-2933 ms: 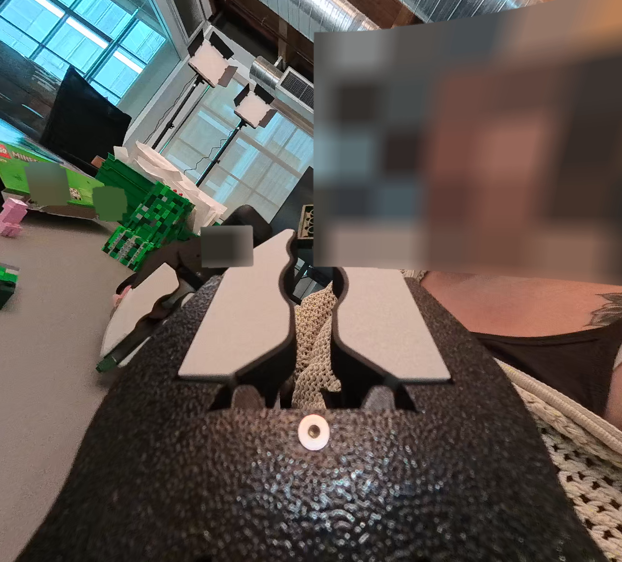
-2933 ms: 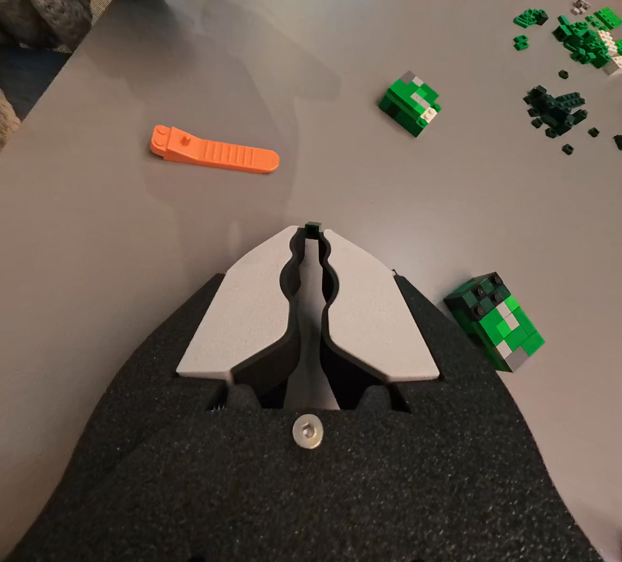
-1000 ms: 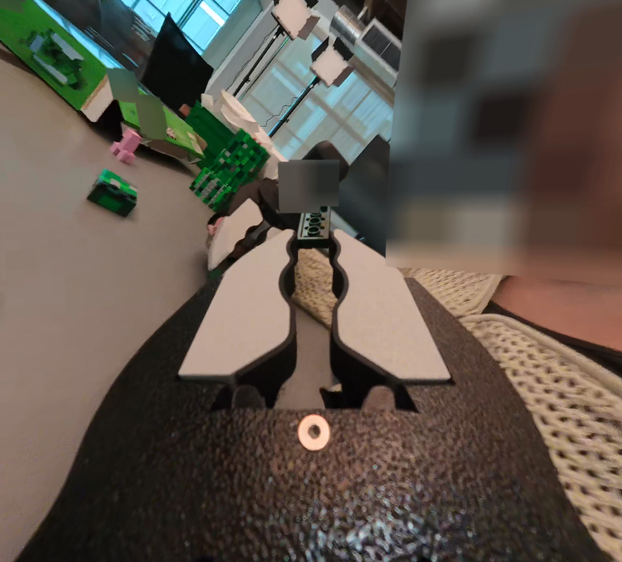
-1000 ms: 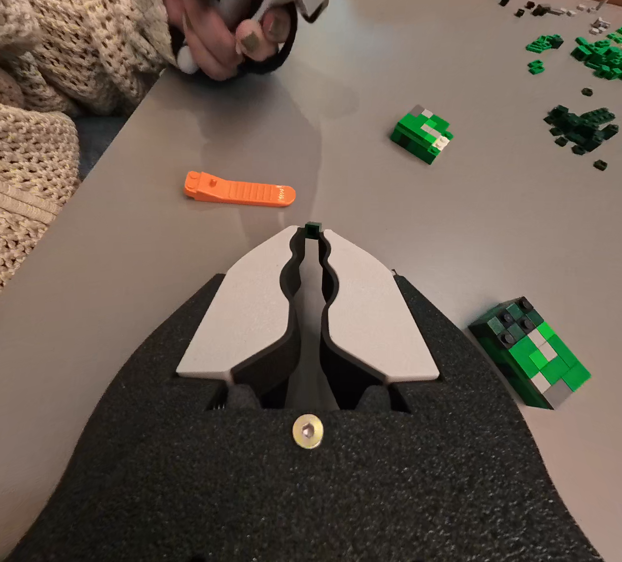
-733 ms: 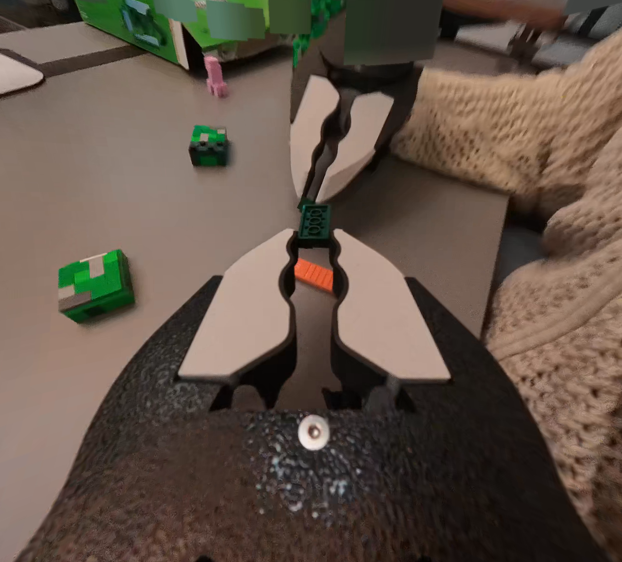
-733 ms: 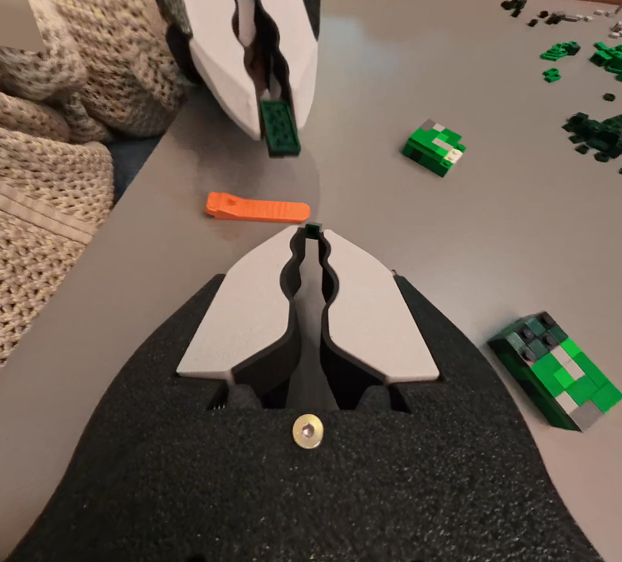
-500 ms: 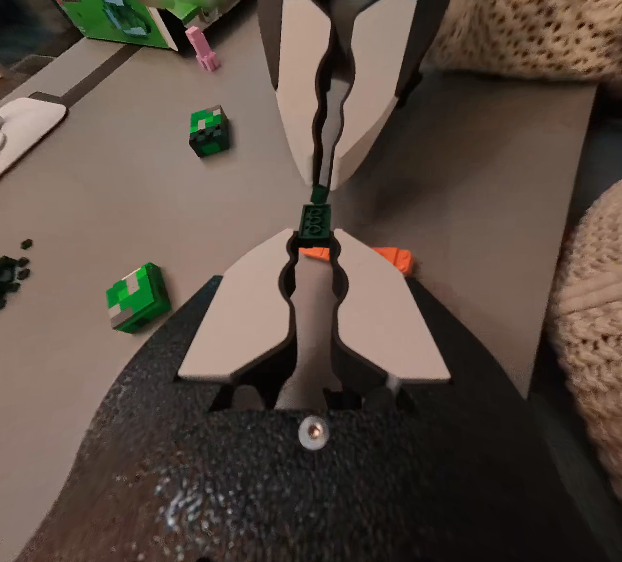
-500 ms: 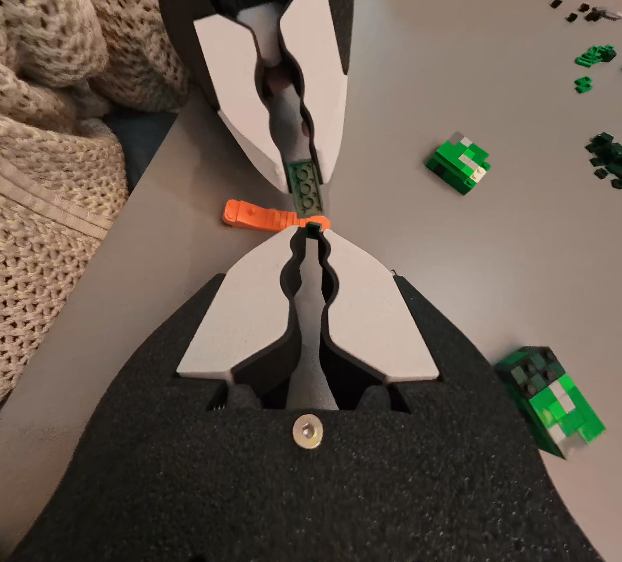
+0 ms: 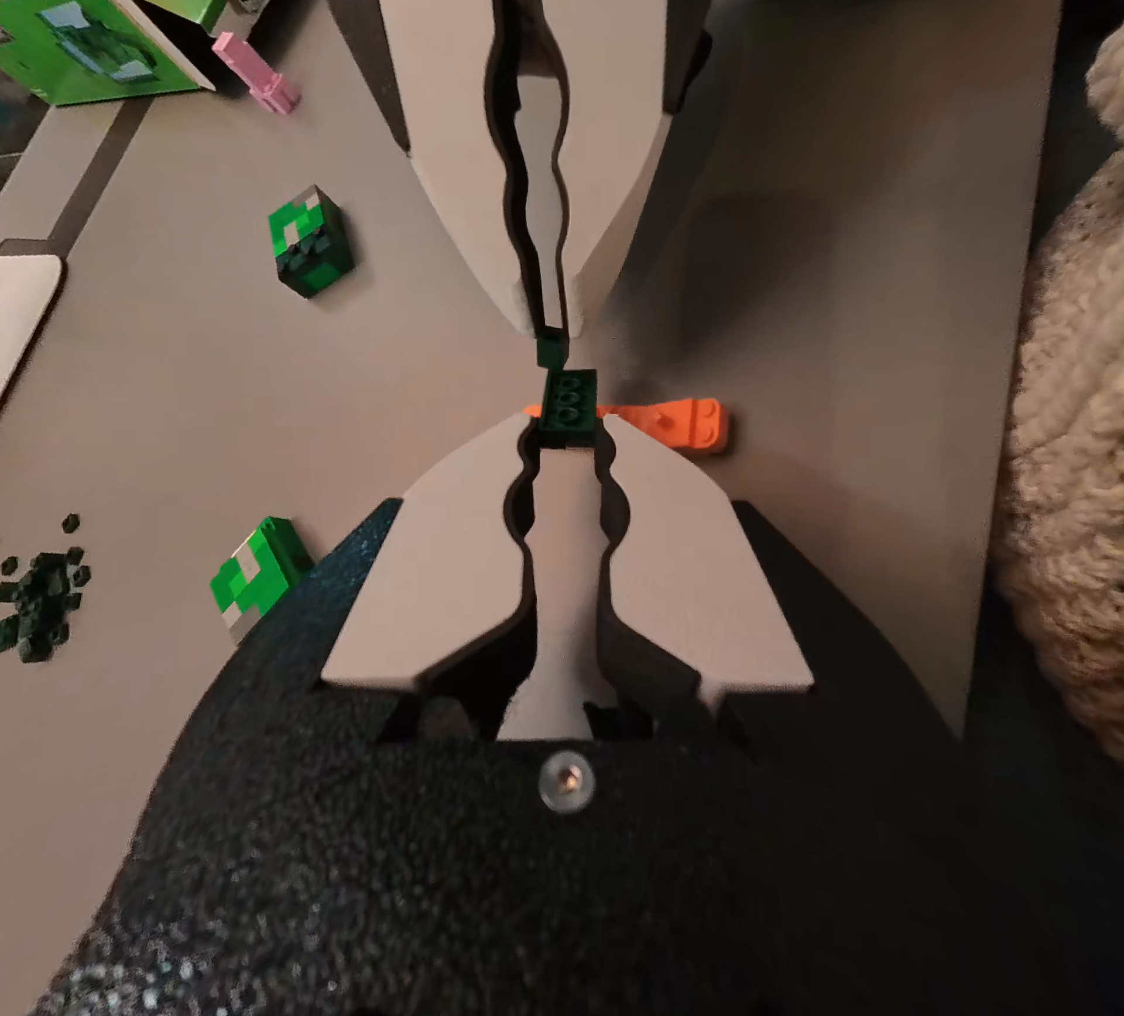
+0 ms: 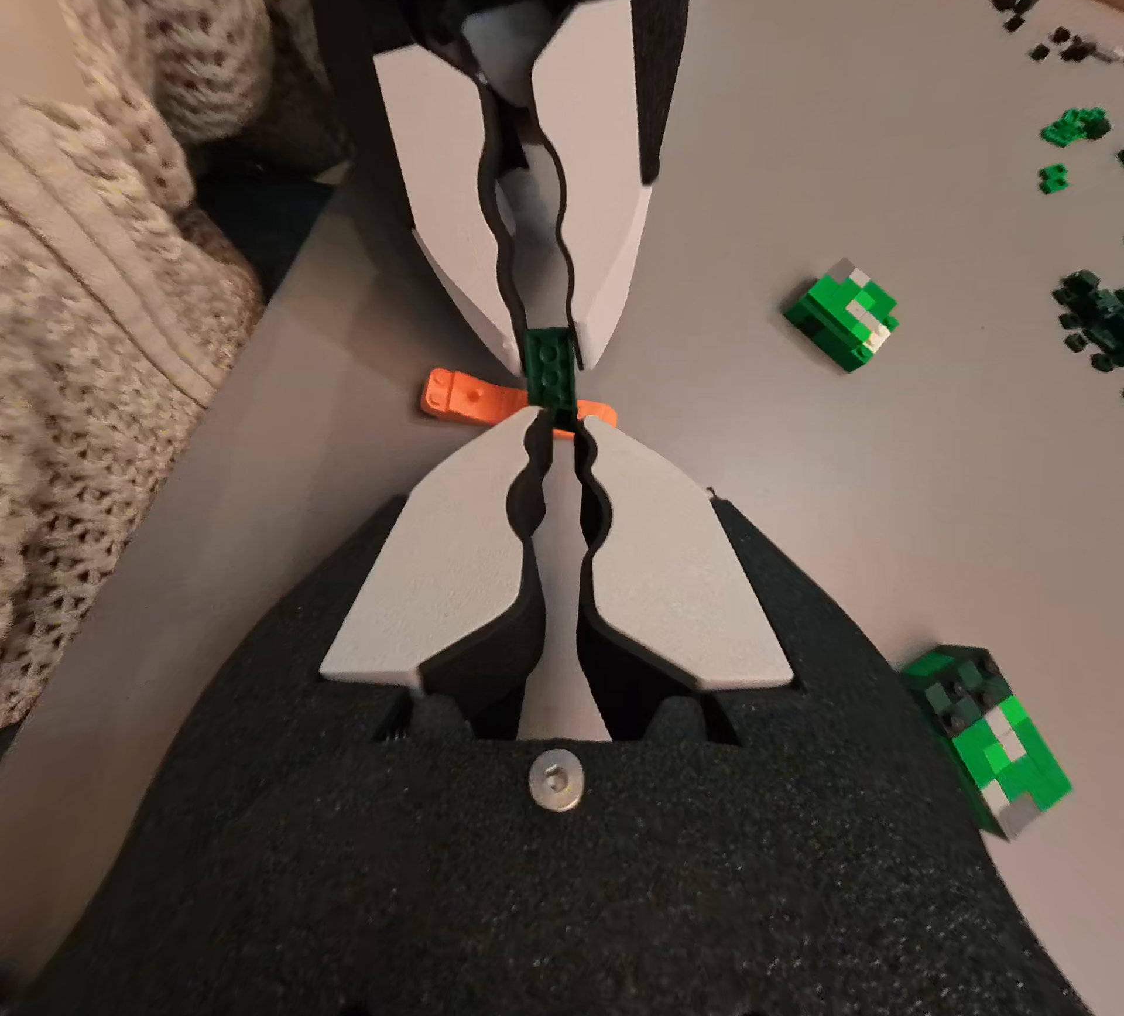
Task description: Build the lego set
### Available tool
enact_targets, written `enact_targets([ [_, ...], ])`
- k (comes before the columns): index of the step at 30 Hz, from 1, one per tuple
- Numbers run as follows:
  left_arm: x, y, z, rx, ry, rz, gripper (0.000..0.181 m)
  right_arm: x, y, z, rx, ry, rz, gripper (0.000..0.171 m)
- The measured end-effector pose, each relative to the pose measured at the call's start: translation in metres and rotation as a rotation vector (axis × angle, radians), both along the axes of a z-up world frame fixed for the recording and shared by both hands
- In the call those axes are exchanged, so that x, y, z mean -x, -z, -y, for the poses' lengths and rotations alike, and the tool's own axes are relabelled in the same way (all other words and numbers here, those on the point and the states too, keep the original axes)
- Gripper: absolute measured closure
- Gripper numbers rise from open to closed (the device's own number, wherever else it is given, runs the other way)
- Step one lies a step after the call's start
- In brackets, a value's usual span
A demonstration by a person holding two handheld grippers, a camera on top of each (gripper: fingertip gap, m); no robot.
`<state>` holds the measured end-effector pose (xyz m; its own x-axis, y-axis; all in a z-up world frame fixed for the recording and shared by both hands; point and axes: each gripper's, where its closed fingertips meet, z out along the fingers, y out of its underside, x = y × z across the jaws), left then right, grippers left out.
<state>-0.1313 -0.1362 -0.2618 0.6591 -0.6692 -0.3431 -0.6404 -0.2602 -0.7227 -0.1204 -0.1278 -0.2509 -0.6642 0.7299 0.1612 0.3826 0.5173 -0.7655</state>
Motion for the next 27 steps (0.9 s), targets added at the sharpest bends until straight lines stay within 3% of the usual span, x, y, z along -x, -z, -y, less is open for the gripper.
enact_targets([
  [18, -0.004, 0.012, 0.004, 0.044, 0.112, -0.014, 0.164, -0.004, 0.014, 0.008, -0.13, -0.095, -0.051, 0.165],
  [27, -0.004, 0.015, 0.009, 0.064, 0.128, 0.003, 0.164, -0.005, 0.019, 0.011, -0.092, -0.109, -0.016, 0.165],
])
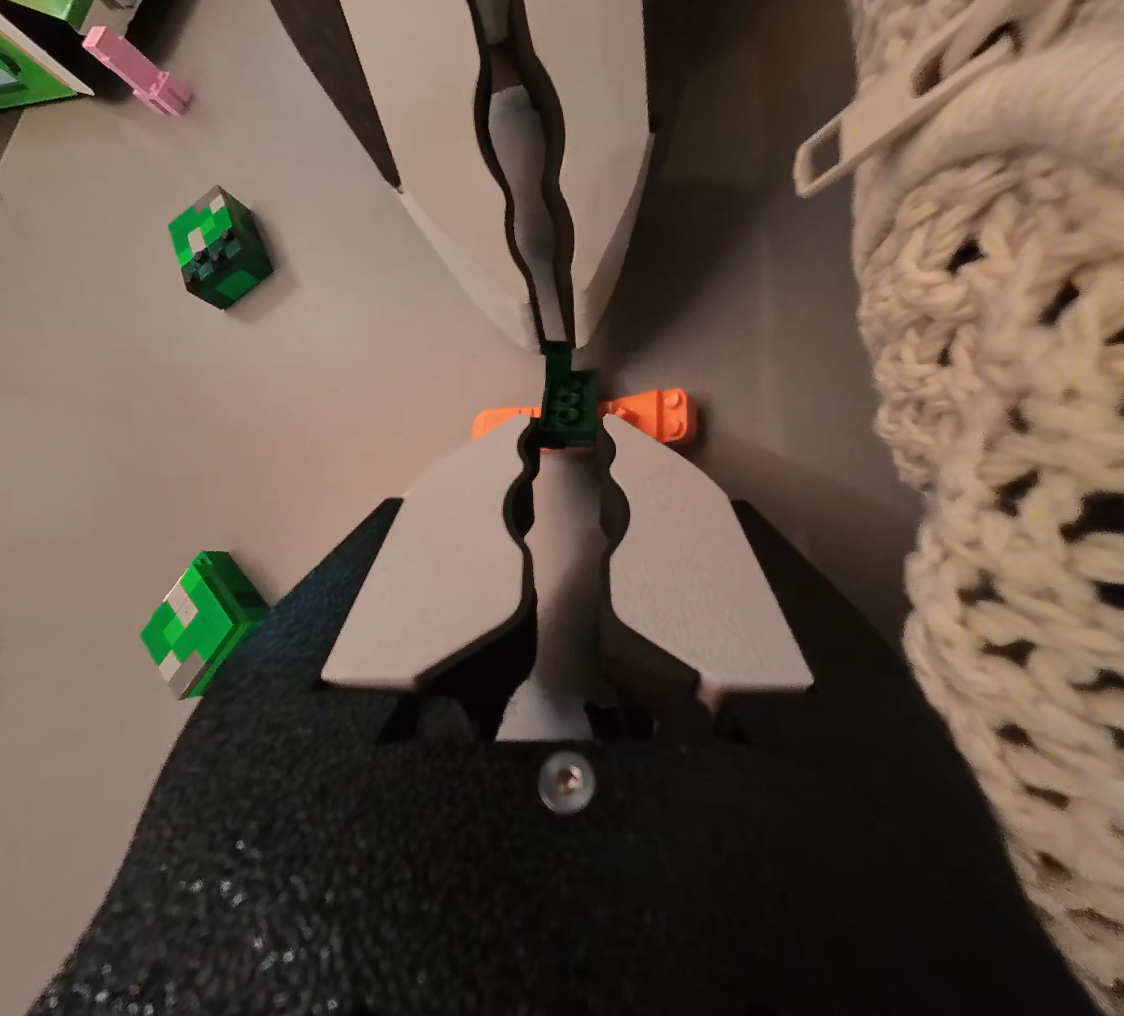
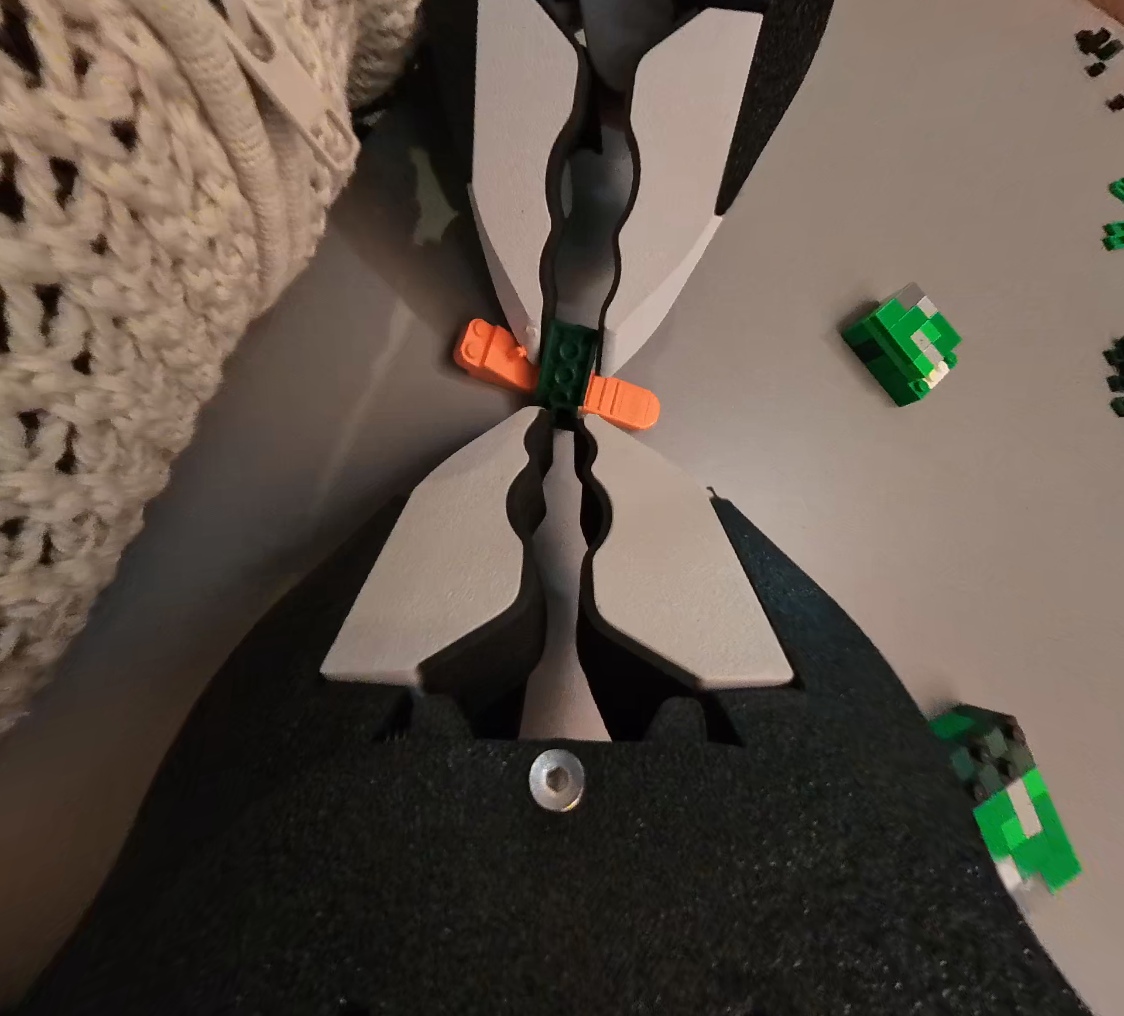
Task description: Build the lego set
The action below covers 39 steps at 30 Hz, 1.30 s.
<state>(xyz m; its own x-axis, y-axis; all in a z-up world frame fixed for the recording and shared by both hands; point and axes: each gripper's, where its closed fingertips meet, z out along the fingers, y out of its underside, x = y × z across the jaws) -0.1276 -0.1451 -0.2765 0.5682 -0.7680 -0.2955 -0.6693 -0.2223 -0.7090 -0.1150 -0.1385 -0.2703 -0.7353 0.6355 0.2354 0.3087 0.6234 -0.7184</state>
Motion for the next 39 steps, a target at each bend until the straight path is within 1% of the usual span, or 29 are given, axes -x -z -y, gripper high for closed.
enact_targets([
  [8, 0.002, 0.0002, 0.0024, 0.006, 0.004, 0.027, 0.163, 0.0025, 0.0017, 0.002, 0.042, 0.0, 0.012, 0.164],
  [17, 0.0028, 0.0013, 0.0029, 0.038, 0.002, 0.11, 0.163, 0.005, 0.0031, 0.0027, 0.082, 0.008, 0.053, 0.164],
  [26, 0.0033, 0.0017, 0.0033, 0.066, 0.011, 0.142, 0.163, 0.0055, 0.0035, 0.0029, 0.208, -0.023, 0.12, 0.164],
  [39, 0.0033, 0.002, 0.0034, 0.098, 0.007, 0.166, 0.163, 0.0068, 0.006, 0.0026, 0.215, -0.026, 0.147, 0.164],
])
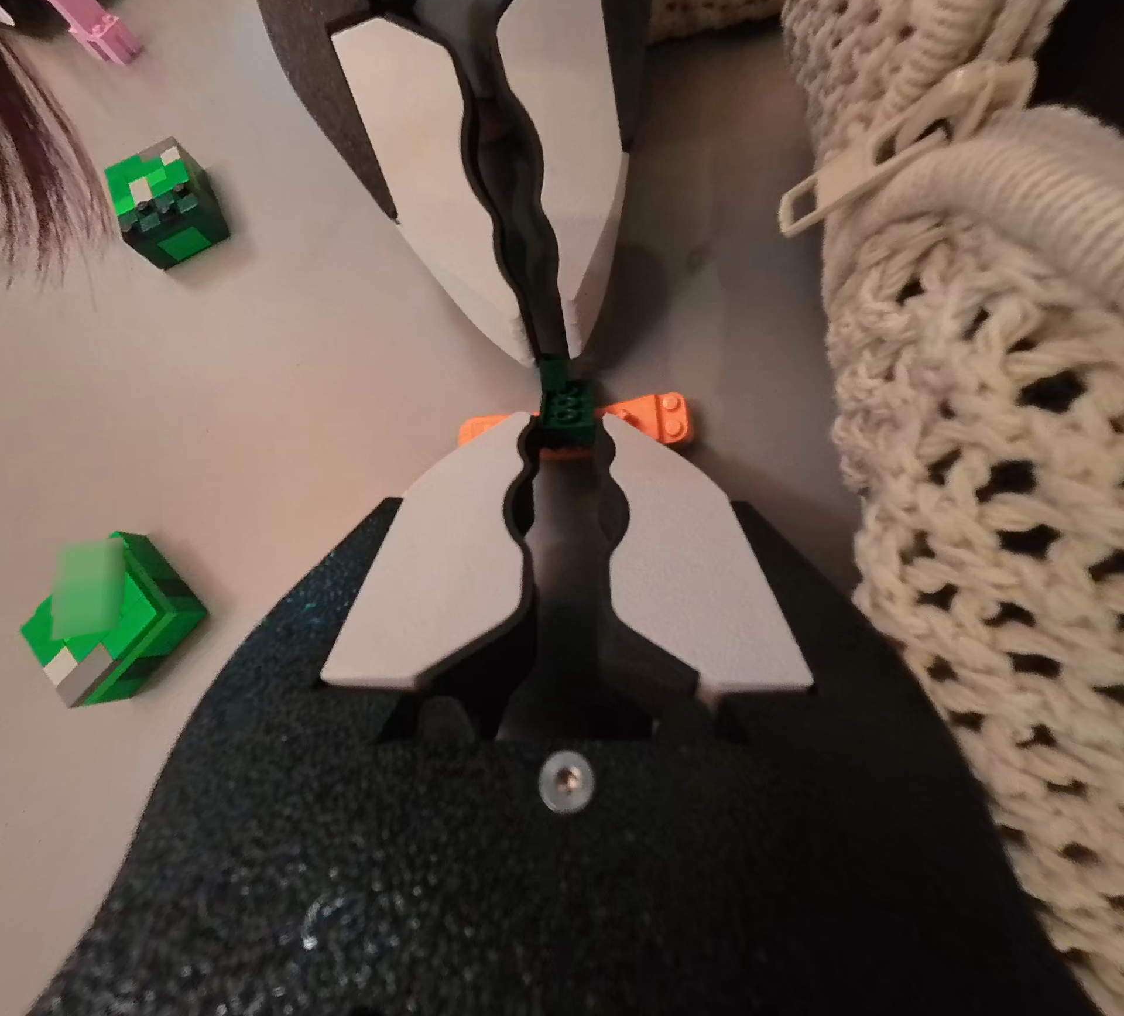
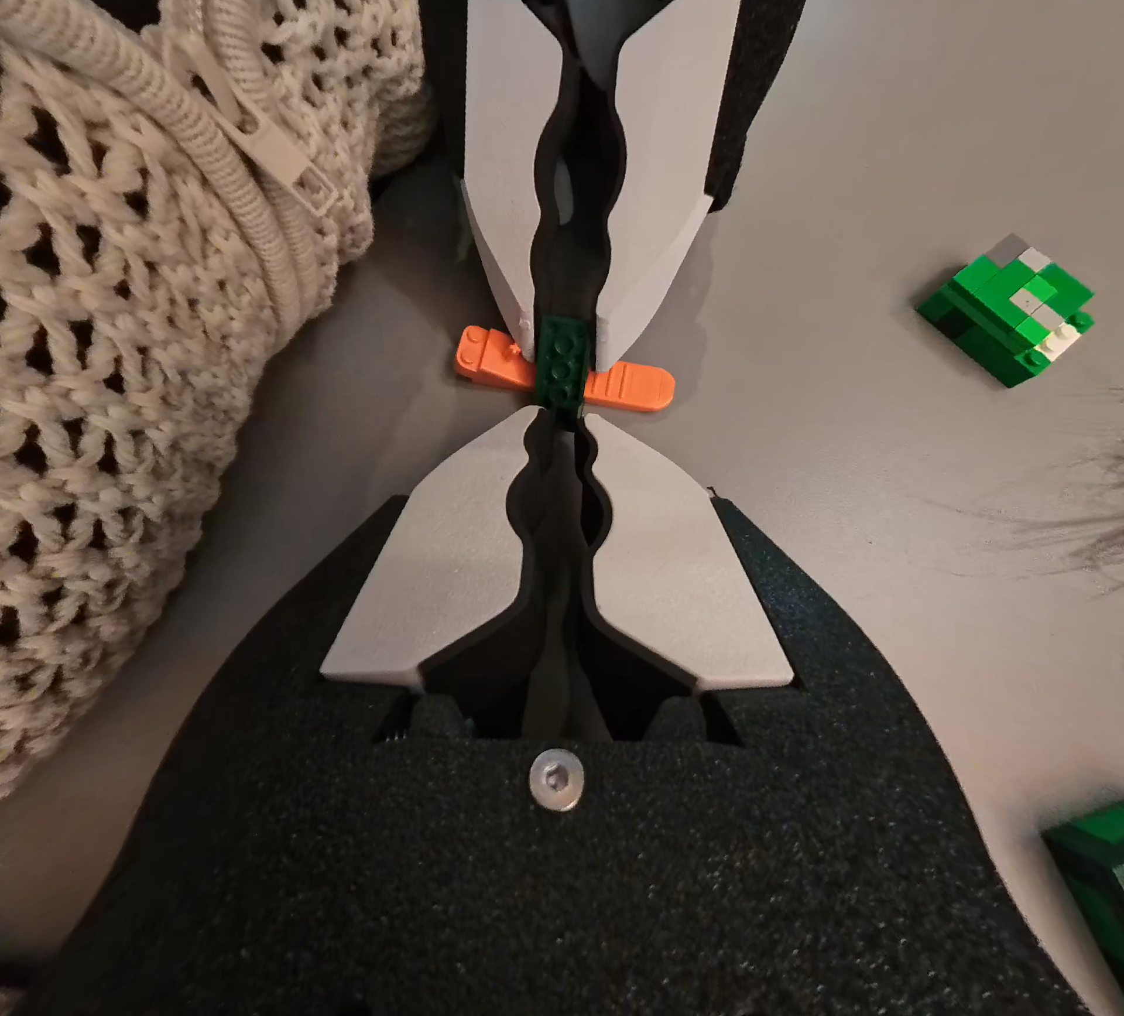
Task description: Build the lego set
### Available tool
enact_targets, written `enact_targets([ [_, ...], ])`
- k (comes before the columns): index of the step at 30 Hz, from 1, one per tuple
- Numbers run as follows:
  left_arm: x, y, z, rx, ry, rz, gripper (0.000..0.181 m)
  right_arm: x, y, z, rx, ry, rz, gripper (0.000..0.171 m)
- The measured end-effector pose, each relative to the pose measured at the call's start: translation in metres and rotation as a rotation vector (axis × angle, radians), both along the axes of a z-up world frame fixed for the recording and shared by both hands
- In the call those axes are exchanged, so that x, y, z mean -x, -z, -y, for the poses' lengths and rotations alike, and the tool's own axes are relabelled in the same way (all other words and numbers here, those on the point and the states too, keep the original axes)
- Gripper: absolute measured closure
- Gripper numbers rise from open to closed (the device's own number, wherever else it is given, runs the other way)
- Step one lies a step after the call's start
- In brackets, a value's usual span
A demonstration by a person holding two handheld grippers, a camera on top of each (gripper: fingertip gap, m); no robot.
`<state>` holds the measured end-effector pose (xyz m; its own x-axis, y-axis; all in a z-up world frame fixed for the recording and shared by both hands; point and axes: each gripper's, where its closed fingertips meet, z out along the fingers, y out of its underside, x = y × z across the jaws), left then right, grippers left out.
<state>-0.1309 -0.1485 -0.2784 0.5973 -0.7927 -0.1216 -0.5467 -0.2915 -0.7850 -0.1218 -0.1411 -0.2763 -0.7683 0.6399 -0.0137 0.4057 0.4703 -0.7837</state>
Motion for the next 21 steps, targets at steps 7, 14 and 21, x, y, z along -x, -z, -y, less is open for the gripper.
enact_targets([
  [7, 0.0, 0.0, 0.0, 0.001, 0.001, 0.0, 0.163, 0.0, 0.0, 0.0, 0.016, -0.003, 0.016, 0.164],
  [14, 0.009, -0.025, -0.007, -0.194, -0.047, 0.07, 0.164, 0.003, -0.022, -0.006, 0.117, 0.046, -0.11, 0.155],
  [21, 0.015, -0.065, -0.014, -0.545, -0.074, 0.128, 0.164, 0.008, -0.063, -0.014, 0.187, 0.125, -0.456, 0.144],
])
